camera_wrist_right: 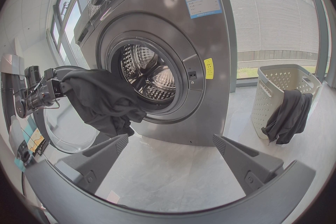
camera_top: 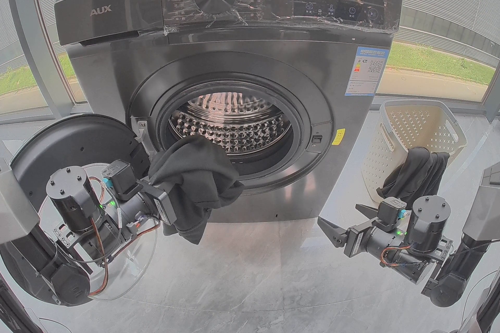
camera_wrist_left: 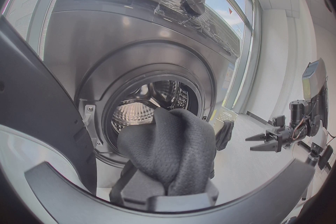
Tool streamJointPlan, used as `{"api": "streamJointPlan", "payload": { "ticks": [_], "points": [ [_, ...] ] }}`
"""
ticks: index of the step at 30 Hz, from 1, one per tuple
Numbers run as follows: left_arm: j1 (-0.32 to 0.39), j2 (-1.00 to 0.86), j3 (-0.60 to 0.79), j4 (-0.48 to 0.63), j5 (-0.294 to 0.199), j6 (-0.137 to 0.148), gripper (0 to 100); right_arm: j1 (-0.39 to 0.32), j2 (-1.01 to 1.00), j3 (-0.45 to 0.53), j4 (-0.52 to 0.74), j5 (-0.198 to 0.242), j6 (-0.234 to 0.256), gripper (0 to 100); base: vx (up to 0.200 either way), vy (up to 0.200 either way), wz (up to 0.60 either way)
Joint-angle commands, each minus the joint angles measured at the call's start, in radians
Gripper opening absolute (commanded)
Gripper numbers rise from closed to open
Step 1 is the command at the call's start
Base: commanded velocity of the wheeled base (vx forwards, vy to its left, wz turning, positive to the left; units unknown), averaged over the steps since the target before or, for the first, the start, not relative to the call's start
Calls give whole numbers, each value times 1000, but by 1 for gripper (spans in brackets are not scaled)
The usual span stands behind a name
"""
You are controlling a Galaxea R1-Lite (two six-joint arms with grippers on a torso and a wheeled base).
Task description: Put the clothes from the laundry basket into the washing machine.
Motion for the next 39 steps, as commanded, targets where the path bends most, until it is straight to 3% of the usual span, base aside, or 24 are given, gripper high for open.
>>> {"api": "streamJointPlan", "payload": {
  "ticks": [1,5,13,22,28,39],
  "points": [
    [-23,0,23,-7,2,8,0,-4,-31,6,1,-1,0,100,0,0,0],
    [-28,51,12,-7,51,11,0,-4,-37,-4,1,-1,0,100,0,0,0],
    [-28,63,-8,-7,53,8,0,-2,-37,-1,-1,1,0,100,150,0,0],
    [-28,77,-10,-7,56,9,0,7,-34,3,1,-1,1,100,0,0,0],
    [-28,87,-10,-7,56,9,0,10,-36,3,-1,-1,1,100,200,0,0],
    [-28,104,-10,-8,57,9,0,15,-36,7,-1,-1,1,100,0,0,0]
  ]
}}
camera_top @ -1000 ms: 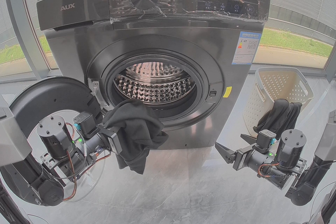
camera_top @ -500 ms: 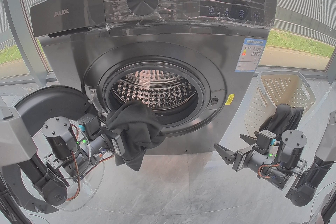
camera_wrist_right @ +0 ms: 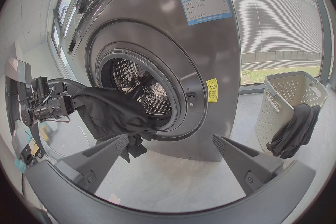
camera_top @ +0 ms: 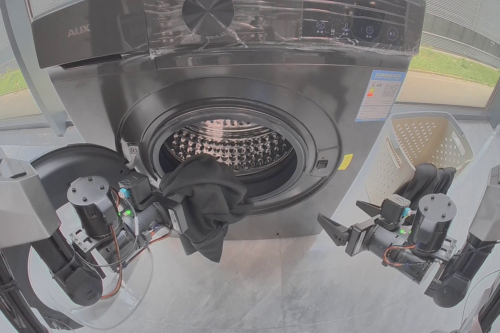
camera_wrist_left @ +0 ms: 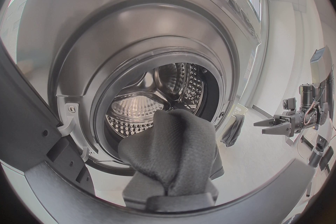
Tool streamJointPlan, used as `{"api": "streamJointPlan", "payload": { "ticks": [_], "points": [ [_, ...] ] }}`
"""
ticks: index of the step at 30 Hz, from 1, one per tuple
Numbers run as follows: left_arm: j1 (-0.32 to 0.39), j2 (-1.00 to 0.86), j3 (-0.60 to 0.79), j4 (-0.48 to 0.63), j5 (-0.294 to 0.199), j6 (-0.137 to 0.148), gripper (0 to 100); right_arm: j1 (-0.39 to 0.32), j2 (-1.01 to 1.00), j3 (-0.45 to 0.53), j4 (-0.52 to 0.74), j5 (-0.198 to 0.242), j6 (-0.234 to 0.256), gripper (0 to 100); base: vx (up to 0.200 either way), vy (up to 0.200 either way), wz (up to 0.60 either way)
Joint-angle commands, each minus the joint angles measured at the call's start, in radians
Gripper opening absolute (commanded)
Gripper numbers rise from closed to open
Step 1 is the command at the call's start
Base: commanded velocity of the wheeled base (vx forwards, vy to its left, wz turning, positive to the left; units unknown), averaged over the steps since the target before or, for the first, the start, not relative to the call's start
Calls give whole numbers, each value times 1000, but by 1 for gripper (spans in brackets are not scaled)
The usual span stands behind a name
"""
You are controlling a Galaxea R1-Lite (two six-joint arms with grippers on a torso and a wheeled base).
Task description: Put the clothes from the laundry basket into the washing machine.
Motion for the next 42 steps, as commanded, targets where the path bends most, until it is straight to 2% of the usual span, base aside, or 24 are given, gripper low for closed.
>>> {"api": "streamJointPlan", "payload": {
  "ticks": [1,6,10,13,16,21,27,28,30,36,37,42],
  "points": [
    [1,12,-1,-9,0,1,0,4,2,2,-1,-1,0,100,0,0,0],
    [-14,9,-1,-8,3,2,0,19,-1,3,1,-1,0,100,0,0,0],
    [-17,12,-4,-8,28,1,0,25,-1,5,-1,-2,0,100,0,0,0],
    [-17,12,-4,-8,28,-10,0,25,-1,8,-1,-1,0,100,0,0,0],
    [-20,12,1,-9,28,-8,0,27,-1,11,-1,-1,0,100,200,0,0],
    [-25,12,5,-8,28,-7,0,28,-1,11,-1,-1,0,100,0,0,0],
    [-54,12,10,-9,31,1,0,51,-3,11,-1,-4,0,100,0,0,0],
    [-109,13,8,-8,65,7,0,80,-3,11,-1,-13,1,100,0,0,0],
    [-126,16,-1,-6,77,9,0,90,-4,9,-1,-25,1,100,0,0,0],
    [-139,102,-96,-3,68,2,0,99,-6,12,1,-27,3,100,0,0,0],
    [-140,148,-151,-3,63,-10,0,102,-6,14,1,-27,3,100,0,0,0],
    [-106,298,-367,8,83,-10,0,145,-9,63,-1,-28,6,100,0,0,0]
  ]
}}
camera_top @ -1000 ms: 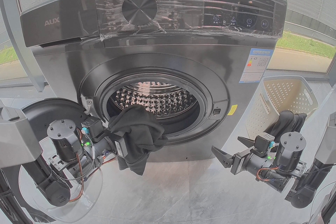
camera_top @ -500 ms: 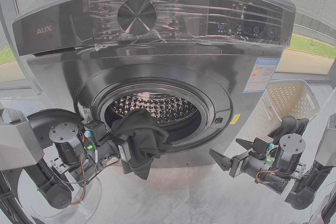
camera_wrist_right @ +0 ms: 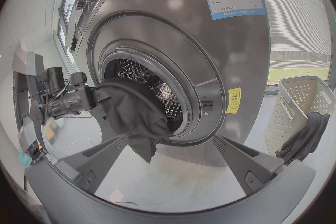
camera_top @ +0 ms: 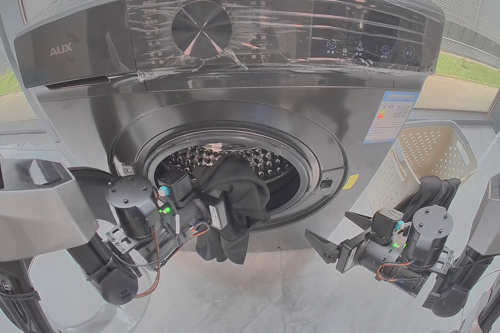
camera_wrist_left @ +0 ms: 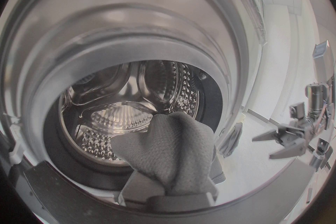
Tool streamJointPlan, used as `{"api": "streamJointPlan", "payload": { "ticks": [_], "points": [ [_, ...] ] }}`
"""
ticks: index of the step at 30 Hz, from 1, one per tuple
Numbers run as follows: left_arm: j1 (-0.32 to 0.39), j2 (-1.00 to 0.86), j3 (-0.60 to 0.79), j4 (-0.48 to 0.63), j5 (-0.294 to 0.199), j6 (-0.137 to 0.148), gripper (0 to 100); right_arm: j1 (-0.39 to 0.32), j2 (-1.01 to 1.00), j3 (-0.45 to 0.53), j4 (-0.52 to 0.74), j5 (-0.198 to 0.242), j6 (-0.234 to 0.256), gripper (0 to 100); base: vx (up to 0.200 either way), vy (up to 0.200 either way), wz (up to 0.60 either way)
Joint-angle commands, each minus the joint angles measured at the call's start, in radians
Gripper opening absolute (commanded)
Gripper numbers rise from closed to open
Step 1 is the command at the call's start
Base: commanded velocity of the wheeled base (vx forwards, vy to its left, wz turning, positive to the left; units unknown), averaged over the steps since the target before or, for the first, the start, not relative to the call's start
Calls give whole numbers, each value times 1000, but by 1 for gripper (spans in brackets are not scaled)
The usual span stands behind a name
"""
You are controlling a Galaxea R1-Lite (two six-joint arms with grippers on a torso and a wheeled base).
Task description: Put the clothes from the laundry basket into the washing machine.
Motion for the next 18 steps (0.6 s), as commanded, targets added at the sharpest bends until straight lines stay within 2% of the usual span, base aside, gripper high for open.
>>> {"api": "streamJointPlan", "payload": {
  "ticks": [1,10,14,18],
  "points": [
    [31,206,-230,9,13,-6,0,49,-2,46,-1,-2,4,100,0,0,0],
    [43,350,-455,24,90,-8,0,77,5,47,0,-8,8,100,0,0,0],
    [66,384,-518,60,100,-8,0,77,7,47,0,-8,8,100,0,0,0],
    [104,455,-638,93,99,20,0,77,9,53,0,-7,11,100,0,0,0]
  ]
}}
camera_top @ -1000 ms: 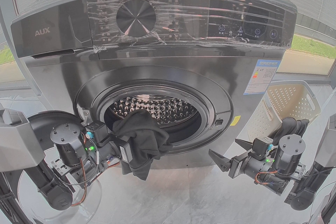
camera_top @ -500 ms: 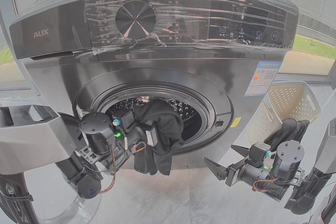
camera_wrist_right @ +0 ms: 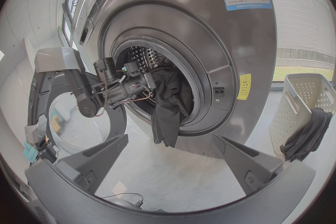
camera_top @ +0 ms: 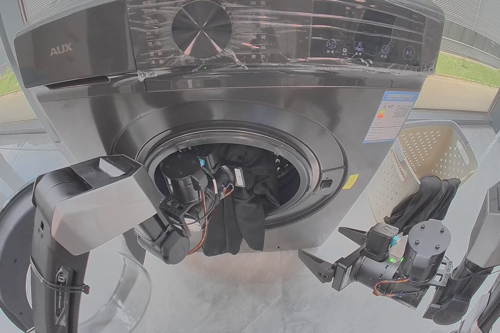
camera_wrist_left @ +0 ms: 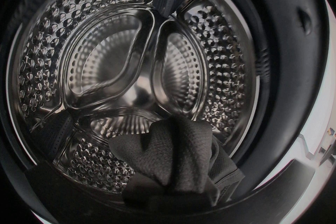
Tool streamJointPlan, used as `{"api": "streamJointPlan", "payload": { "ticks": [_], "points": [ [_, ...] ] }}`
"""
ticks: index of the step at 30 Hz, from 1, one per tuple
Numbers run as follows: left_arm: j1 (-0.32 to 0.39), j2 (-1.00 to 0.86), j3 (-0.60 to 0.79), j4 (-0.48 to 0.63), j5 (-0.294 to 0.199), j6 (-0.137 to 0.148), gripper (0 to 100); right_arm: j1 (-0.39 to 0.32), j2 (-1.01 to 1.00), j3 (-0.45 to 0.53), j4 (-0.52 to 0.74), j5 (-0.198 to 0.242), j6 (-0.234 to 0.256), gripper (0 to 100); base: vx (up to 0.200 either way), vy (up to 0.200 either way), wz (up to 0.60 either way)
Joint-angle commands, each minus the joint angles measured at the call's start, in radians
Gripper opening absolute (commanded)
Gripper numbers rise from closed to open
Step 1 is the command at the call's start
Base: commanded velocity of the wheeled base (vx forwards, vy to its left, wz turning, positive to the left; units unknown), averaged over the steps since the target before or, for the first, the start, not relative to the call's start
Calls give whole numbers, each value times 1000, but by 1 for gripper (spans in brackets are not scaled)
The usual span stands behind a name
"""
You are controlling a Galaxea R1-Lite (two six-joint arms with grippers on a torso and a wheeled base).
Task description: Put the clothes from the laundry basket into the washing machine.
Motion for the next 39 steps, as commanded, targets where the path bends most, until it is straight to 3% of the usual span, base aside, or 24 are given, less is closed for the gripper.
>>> {"api": "streamJointPlan", "payload": {
  "ticks": [1,11,19,27,35,36,39],
  "points": [
    [40,114,-112,35,5,24,0,4,5,11,0,1,1,100,0,0,0],
    [66,194,-313,236,3,35,0,19,12,14,0,1,4,100,0,0,0],
    [83,167,-376,453,8,12,0,22,22,15,-2,-1,7,100,0,0,0],
    [104,231,-571,481,28,15,0,24,22,15,0,-1,7,100,0,0,0],
    [106,245,-577,481,28,3,0,22,23,14,-2,1,7,100,0,0,0],
    [106,243,-574,481,28,-7,100,22,23,14,-2,1,7,100,0,0,0],
    [103,239,-571,481,28,-27,100,22,23,15,0,1,7,100,0,0,0]
  ]
}}
